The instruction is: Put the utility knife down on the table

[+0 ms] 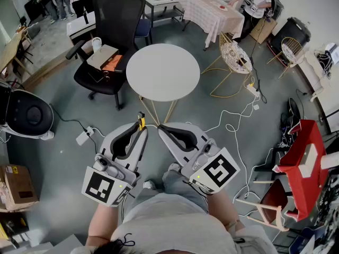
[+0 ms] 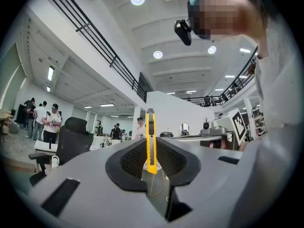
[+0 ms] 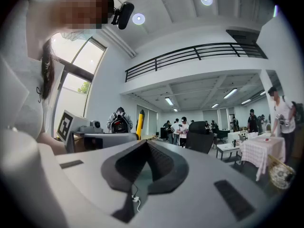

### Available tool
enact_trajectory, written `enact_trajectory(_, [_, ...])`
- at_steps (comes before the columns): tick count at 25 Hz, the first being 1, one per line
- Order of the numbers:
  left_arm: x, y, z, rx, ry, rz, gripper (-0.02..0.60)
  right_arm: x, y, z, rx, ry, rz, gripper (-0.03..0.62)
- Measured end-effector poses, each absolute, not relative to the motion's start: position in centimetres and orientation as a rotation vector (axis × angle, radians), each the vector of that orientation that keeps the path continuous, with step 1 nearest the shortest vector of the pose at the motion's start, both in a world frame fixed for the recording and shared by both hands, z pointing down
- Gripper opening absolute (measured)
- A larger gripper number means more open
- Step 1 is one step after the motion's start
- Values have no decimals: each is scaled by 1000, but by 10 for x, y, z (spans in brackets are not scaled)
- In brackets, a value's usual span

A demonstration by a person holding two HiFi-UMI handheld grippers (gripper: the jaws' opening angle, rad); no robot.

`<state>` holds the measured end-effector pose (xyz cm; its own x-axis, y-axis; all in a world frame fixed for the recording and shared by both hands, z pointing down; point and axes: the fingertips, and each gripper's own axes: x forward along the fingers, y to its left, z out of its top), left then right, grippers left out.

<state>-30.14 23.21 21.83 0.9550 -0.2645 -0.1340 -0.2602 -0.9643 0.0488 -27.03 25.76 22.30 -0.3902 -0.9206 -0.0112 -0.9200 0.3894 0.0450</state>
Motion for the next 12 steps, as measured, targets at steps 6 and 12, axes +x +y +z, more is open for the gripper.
enact_trajectory(6, [-326, 244, 218, 3080, -400, -213, 66, -295, 271, 222, 1746, -2590, -63, 6])
enact_trajectory(12, [-341, 247, 218, 3072, -386, -229, 66, -310, 275, 223, 1756, -2572, -53, 7])
